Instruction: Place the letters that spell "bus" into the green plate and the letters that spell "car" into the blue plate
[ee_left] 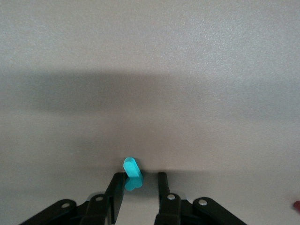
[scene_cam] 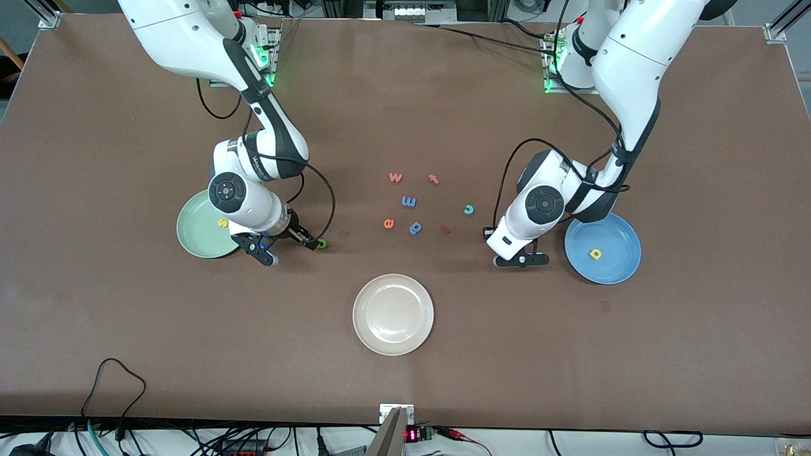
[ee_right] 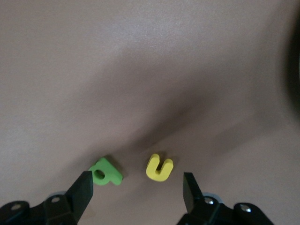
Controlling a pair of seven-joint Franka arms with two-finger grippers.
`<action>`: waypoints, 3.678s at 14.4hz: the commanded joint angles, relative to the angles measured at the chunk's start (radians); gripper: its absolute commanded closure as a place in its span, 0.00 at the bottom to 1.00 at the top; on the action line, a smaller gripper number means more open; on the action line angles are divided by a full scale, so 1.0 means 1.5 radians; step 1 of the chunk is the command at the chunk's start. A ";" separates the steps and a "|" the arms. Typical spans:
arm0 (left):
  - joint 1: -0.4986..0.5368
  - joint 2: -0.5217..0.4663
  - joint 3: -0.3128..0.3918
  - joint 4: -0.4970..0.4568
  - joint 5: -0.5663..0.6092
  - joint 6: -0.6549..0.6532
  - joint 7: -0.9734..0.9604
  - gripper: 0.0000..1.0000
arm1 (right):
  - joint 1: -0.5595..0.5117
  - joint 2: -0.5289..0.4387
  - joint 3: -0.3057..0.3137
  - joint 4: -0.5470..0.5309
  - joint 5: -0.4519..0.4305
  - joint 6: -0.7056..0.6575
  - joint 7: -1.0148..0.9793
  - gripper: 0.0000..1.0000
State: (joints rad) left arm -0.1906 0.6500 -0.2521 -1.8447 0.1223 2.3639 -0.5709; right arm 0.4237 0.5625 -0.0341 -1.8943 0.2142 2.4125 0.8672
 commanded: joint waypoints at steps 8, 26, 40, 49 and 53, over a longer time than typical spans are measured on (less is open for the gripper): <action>0.004 -0.048 0.016 -0.009 0.027 -0.063 0.001 0.96 | 0.005 0.016 -0.011 0.008 0.004 -0.005 0.003 0.40; 0.169 -0.110 -0.033 -0.005 0.124 -0.204 0.191 0.00 | 0.010 0.028 -0.011 -0.004 0.001 -0.002 -0.007 0.62; 0.098 -0.042 -0.216 -0.117 0.244 0.054 0.071 0.16 | -0.111 -0.062 -0.011 -0.015 -0.006 -0.127 -0.333 1.00; 0.102 -0.014 -0.214 -0.134 0.337 0.096 0.068 0.59 | -0.230 -0.095 -0.017 -0.106 -0.010 -0.145 -0.539 0.51; 0.105 -0.014 -0.215 -0.132 0.338 0.095 0.066 0.68 | -0.223 -0.118 -0.016 -0.094 -0.015 -0.143 -0.537 0.00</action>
State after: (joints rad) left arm -0.0453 0.6230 -0.5729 -2.0446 0.5943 2.4983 -0.4732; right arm 0.0864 0.4353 -0.0670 -2.0280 0.2079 2.1989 0.0662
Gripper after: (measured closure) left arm 0.643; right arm 0.392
